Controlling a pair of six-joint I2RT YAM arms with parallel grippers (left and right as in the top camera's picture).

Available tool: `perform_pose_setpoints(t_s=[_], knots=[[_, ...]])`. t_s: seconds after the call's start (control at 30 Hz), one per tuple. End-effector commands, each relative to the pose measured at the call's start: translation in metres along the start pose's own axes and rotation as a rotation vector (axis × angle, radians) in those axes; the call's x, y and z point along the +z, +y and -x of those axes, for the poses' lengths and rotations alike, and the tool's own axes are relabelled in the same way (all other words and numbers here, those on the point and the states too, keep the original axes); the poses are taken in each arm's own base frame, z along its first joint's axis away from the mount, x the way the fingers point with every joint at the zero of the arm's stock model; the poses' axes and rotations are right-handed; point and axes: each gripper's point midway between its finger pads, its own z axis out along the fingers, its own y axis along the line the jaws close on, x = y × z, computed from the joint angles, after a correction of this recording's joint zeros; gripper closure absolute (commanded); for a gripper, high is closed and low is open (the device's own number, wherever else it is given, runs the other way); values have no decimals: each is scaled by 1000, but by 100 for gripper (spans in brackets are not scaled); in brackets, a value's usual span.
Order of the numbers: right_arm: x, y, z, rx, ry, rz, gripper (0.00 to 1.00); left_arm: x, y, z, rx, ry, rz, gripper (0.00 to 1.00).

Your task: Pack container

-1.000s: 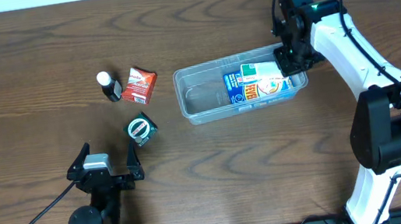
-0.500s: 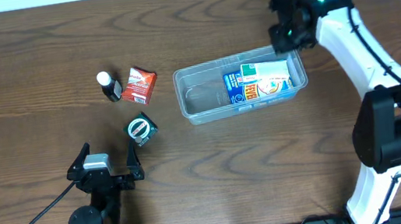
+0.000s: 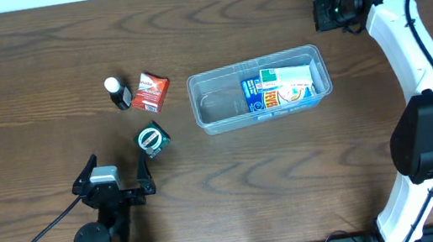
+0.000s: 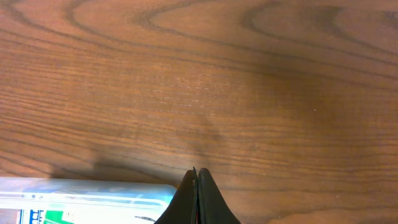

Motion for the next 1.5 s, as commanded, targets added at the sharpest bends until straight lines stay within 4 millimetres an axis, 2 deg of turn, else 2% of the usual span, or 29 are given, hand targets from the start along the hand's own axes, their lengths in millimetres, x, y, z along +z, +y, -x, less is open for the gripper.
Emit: perform_pose_setpoints(t_s=[0.0, 0.17, 0.4, 1.17, 1.23, 1.3, 1.4, 1.43, 1.47], knots=[[11, 7, -2, 3, 16, 16, 99, 1, -1, -15, -14, 44, -9, 2], [28, 15, -13, -7, 61, 30, 99, 1, -1, -15, -13, 44, -9, 2], [29, 39, -17, -32, 75, 128, 99, 1, -1, -15, -14, 44, -9, 2], [18, 41, -77, -42, 320, 140, 99, 1, -1, -15, -14, 44, -9, 2], [18, 40, -77, -50, 319, 140, 99, 1, -1, -15, -14, 44, -9, 2], [22, 34, -67, -70, 276, 123, 99, 1, -1, -15, -14, 44, -9, 2], [27, 11, -43, -65, 180, 41, 97, 1, -1, -15, -14, 44, -9, 2], [28, 5, -37, -55, 155, 26, 94, 1, -1, -15, -14, 44, -9, 2], [28, -5, -31, -25, 131, 7, 83, 1, -1, -15, -14, 44, -9, 2]])
